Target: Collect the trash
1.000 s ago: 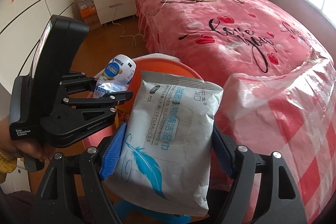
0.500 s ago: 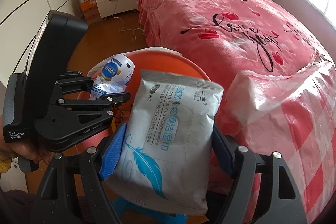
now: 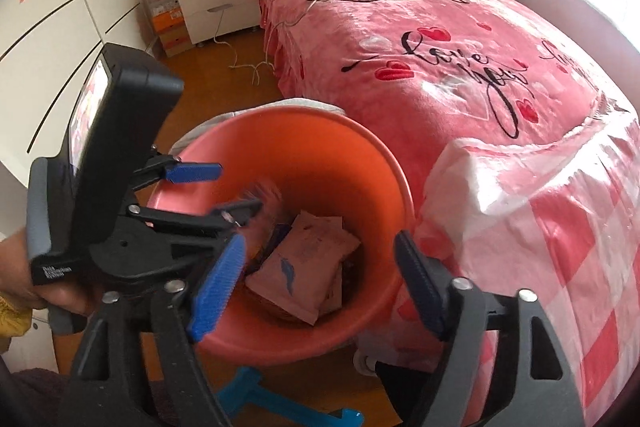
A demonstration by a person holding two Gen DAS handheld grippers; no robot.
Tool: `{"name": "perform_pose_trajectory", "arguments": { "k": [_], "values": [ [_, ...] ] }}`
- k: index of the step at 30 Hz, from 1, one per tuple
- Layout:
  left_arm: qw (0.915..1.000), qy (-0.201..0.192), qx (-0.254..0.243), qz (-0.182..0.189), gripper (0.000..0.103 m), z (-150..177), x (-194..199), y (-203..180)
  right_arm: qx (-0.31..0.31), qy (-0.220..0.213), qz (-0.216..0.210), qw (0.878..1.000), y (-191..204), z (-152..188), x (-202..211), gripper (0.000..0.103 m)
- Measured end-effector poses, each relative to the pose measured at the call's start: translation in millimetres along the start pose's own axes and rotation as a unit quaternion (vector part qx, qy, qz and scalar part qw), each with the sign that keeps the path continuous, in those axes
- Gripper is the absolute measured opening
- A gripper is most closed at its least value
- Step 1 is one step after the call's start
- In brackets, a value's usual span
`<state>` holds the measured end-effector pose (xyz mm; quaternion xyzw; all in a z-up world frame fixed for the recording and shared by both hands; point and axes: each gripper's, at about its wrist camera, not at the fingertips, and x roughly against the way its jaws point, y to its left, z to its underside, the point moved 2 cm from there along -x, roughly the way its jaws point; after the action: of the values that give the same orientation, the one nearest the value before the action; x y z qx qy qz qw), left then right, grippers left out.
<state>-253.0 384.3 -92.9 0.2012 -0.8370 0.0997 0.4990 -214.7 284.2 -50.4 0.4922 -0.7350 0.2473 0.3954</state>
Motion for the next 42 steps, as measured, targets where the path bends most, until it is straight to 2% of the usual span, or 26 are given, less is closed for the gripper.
{"name": "perform_pose_trajectory", "arguments": {
  "k": [1, 2, 4, 12, 18, 31, 34, 42],
  "values": [
    [1.0, -0.001, -0.007, -0.005, 0.077, -0.4, 1.0, -3.0, 0.003, -0.001, 0.005, 1.0, 1.2, 0.0, 1.4, 0.082],
    [0.9998, -0.003, -0.015, -0.012, 0.08, -1.1, 1.5, -5.8, 0.01, -0.002, 0.018, 1.0, 3.6, 0.3, 3.6, 0.087],
    [0.9994, -0.005, -0.022, -0.024, 0.083, -1.8, 3.1, -8.2, 0.021, -0.01, 0.041, 0.999, 6.2, 0.9, 8.6, 0.093],
    [0.9992, -0.028, -0.01, -0.029, 0.088, -11.5, 21.1, 0.8, 0.009, -0.018, 0.041, 0.999, -2.3, 2.8, 21.5, 0.093],
    [0.9987, -0.046, -0.005, -0.023, 0.088, -19.2, 33.9, -0.7, -0.038, -0.034, 0.031, 0.998, -23.2, 4.8, 37.0, 0.093],
    [0.9953, -0.094, -0.022, -0.006, 0.089, -43.4, 66.3, -32.8, -0.114, -0.083, 0.051, 0.989, -65.4, 21.8, 84.2, 0.094],
    [0.9941, -0.106, -0.023, 0.0, 0.097, -48.2, 74.1, -39.2, -0.125, -0.095, 0.059, 0.986, -71.9, 25.9, 94.6, 0.094],
    [0.99, -0.133, -0.045, 0.014, 0.097, -60.2, 92.6, -68.4, -0.152, -0.12, 0.087, 0.977, -88.7, 40.2, 120.1, 0.095]
  ]
}}
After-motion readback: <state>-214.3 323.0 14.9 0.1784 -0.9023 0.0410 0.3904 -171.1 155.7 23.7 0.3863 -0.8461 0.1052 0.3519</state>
